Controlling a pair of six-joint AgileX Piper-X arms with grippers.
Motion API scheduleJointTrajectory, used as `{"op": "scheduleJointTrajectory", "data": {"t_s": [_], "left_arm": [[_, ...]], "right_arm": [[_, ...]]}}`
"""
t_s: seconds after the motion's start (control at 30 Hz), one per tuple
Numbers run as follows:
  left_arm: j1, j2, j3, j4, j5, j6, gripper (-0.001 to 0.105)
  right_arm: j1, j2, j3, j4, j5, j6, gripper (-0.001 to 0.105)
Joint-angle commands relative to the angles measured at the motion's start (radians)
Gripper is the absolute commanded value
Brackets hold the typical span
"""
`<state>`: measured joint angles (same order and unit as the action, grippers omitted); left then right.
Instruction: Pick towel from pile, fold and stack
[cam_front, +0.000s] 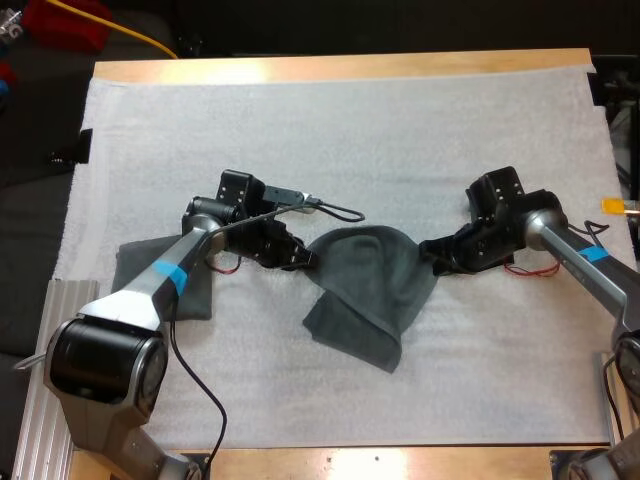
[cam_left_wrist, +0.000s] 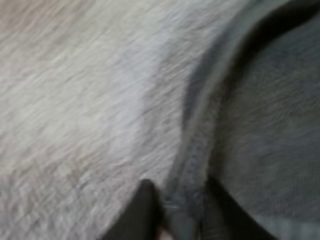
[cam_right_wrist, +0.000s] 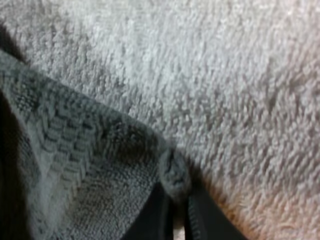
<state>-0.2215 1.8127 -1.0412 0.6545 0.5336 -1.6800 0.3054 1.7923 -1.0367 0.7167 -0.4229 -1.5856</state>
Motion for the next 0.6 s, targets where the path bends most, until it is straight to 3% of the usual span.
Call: {"op": "scheduleJointTrajectory", "data": {"t_s": [0.0, 0.3, 0.57], "left_arm": [[-0.002, -0.002, -0.019, 0.020, -0.036, 0.012, 0.000], [-0.002, -0.073, -0.141, 0.118, -0.044, 0.087, 0.000], [-0.002, -0.208, -0.256, 0.270, -0.119, 0.164, 0.000]], "right_arm": [[0.000, -0.001, -0.005, 0.001, 0.000, -0.003, 0.000], [0.000, -0.061, -0.024, -0.012, 0.007, -0.027, 0.000], [0.000, -0.244, -0.074, -0.015, 0.077, -0.063, 0.000]]}}
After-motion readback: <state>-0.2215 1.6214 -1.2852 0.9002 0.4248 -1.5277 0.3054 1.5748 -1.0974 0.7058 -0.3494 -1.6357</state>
